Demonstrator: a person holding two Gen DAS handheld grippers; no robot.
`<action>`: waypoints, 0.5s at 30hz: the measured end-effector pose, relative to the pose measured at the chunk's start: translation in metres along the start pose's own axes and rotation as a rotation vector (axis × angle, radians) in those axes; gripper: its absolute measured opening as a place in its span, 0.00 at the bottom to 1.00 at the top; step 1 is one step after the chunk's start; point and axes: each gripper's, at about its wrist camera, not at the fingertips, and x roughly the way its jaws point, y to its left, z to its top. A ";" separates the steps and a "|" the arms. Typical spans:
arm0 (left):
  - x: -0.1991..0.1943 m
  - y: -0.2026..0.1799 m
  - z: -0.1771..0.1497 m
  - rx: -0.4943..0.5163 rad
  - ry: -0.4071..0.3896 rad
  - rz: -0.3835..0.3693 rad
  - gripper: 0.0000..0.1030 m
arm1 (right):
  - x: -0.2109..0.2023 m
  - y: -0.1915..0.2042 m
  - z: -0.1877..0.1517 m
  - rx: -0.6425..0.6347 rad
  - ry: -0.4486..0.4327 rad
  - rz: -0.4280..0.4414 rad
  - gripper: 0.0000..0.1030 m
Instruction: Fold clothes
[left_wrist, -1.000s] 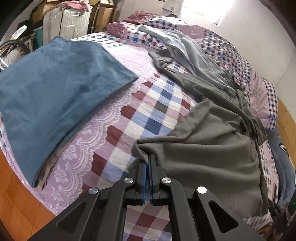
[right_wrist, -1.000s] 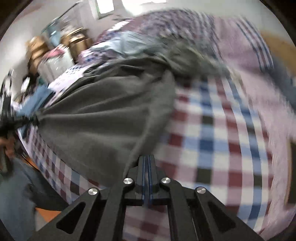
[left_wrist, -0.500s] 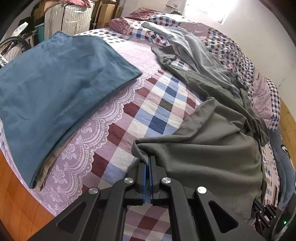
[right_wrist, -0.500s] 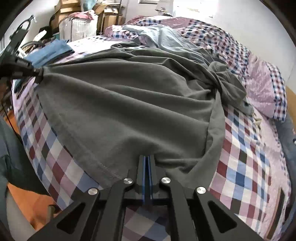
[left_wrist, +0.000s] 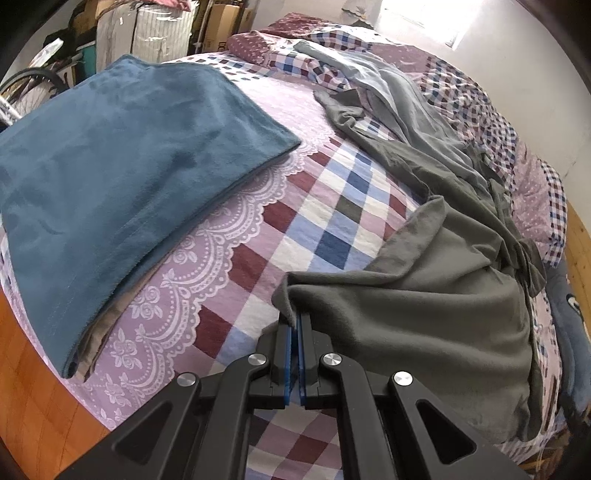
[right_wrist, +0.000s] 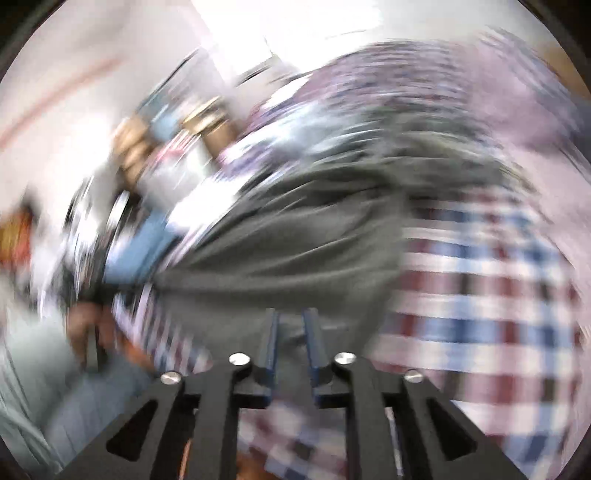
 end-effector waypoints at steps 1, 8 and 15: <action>0.000 0.001 0.000 -0.007 0.001 -0.003 0.01 | -0.009 -0.022 0.003 0.089 -0.027 -0.025 0.21; 0.005 -0.005 0.001 -0.005 0.008 -0.010 0.01 | -0.007 -0.040 -0.006 0.164 0.041 -0.133 0.24; 0.005 -0.002 0.002 -0.013 0.008 -0.020 0.01 | 0.008 -0.004 -0.019 -0.003 0.155 -0.059 0.30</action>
